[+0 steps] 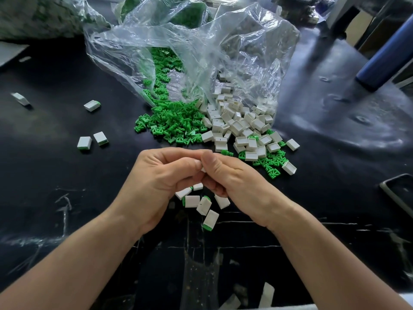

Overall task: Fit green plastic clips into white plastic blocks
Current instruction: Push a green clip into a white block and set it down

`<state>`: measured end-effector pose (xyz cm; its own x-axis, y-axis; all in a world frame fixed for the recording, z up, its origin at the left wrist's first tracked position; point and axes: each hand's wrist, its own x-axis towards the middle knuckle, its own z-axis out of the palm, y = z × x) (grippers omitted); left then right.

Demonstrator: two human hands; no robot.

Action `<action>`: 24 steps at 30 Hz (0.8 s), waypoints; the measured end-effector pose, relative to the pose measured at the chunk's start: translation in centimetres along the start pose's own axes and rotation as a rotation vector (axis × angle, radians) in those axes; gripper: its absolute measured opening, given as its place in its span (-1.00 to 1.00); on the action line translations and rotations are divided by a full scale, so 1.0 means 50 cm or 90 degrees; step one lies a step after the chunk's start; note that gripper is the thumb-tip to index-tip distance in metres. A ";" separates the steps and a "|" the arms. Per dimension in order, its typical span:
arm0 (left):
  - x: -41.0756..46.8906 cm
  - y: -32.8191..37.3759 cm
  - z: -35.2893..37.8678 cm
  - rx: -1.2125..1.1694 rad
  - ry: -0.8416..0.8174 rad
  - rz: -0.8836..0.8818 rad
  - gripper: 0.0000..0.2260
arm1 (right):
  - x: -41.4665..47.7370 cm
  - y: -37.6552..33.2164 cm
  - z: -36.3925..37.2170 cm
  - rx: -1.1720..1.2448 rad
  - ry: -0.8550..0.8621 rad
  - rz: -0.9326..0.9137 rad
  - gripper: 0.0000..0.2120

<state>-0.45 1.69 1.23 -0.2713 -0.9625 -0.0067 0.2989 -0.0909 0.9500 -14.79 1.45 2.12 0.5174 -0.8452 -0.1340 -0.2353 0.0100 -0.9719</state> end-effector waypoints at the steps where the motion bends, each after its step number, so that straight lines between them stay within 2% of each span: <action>1: -0.001 -0.001 0.002 -0.002 0.007 0.002 -0.80 | 0.000 -0.001 0.000 -0.001 0.000 0.001 -0.62; 9: -0.002 -0.004 0.009 -0.015 0.047 0.000 -0.82 | 0.006 0.012 0.007 -0.025 0.061 0.023 -0.60; 24: -0.008 -0.009 0.016 -0.033 0.128 -0.022 -0.81 | 0.013 0.025 0.017 -0.025 0.090 0.033 -0.63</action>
<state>-1.22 2.31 1.08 -0.0951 -0.9897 -0.1066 0.3410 -0.1330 0.9306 -14.04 1.37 0.67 0.3836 -0.9108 -0.1528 -0.2919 0.0374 -0.9557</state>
